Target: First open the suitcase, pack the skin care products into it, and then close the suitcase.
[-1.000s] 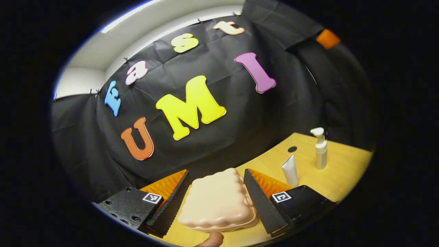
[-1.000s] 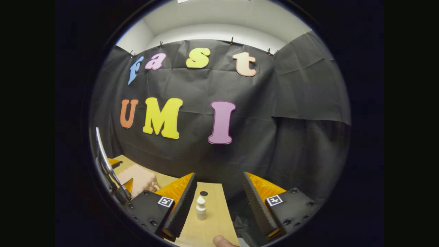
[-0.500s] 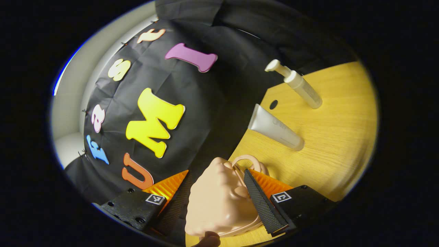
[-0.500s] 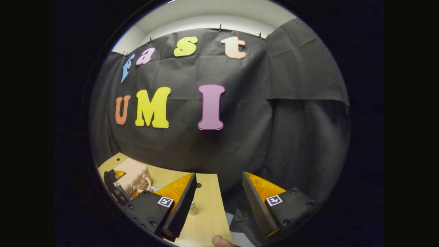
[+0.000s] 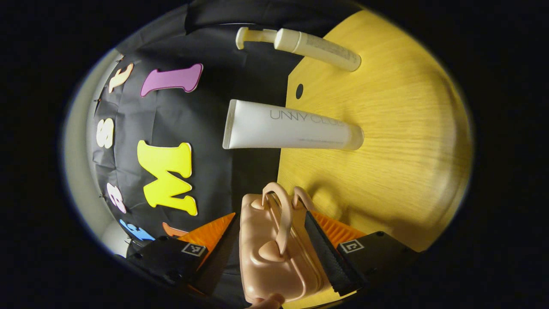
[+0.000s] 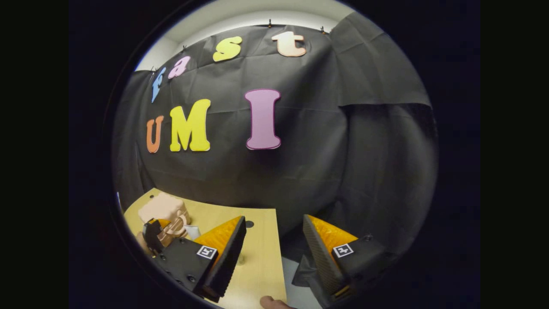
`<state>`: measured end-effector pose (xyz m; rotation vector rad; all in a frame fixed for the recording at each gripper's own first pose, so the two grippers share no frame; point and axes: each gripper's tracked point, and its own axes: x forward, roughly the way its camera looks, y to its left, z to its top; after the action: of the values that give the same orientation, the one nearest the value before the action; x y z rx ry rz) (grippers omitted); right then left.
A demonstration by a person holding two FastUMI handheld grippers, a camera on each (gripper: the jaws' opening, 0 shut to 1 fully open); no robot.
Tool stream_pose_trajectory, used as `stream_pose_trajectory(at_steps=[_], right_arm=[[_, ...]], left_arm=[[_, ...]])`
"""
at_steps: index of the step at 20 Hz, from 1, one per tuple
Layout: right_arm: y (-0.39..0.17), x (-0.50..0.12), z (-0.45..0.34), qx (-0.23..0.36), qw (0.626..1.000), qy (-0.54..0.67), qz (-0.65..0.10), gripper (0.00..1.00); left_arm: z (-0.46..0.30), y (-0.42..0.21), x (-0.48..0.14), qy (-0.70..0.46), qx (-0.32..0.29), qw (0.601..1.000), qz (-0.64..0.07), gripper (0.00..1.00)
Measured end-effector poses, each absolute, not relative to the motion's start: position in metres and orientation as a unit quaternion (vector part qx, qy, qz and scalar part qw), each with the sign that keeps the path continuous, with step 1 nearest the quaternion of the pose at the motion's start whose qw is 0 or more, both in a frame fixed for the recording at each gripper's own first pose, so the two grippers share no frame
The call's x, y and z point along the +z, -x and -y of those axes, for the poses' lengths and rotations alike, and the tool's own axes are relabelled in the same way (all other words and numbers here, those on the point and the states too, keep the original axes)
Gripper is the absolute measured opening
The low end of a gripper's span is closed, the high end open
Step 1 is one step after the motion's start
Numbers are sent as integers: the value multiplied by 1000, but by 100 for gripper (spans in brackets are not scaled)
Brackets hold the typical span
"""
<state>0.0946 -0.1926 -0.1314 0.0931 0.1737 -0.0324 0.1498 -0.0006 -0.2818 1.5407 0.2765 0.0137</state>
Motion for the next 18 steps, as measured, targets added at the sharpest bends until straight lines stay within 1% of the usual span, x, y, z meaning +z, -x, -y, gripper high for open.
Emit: stream_pose_trajectory(at_steps=[2,3,4,7,8,9,10,11,12,15,18], right_arm=[[-92,-137,200,-23,994,-56,-92,79],[-90,-136,202,-26,994,-62,-91,79],[-87,-135,200,-26,994,-63,-89,79],[-76,-129,197,-34,995,-44,-82,79],[-72,-127,193,-35,995,-38,-82,79],[-69,-125,189,-36,995,-32,-82,79],[-64,-123,185,-37,996,-27,-80,79],[-61,-118,180,-39,996,-23,-76,79],[-57,-113,175,-43,996,-20,-71,79],[-51,-100,161,-60,996,-15,-62,78],[-48,-87,136,-77,995,-14,-61,80]], left_arm=[[-7,-149,-291,-700,4,699,-144,88],[-9,-150,-291,-704,5,695,-147,75],[-6,-151,-291,-707,3,693,-144,73],[-5,-153,-300,-712,-8,684,-159,42],[-7,-153,-299,-722,-4,672,-164,35],[-5,-153,-297,-727,-2,668,-161,22],[-5,-154,-298,-722,-6,673,-159,17],[-7,-155,-300,-716,-8,679,-161,12],[-4,-154,-297,-711,-8,685,-160,12],[-9,-150,-288,-671,-5,724,-164,3],[-15,-147,-263,-635,-8,754,-165,3]])
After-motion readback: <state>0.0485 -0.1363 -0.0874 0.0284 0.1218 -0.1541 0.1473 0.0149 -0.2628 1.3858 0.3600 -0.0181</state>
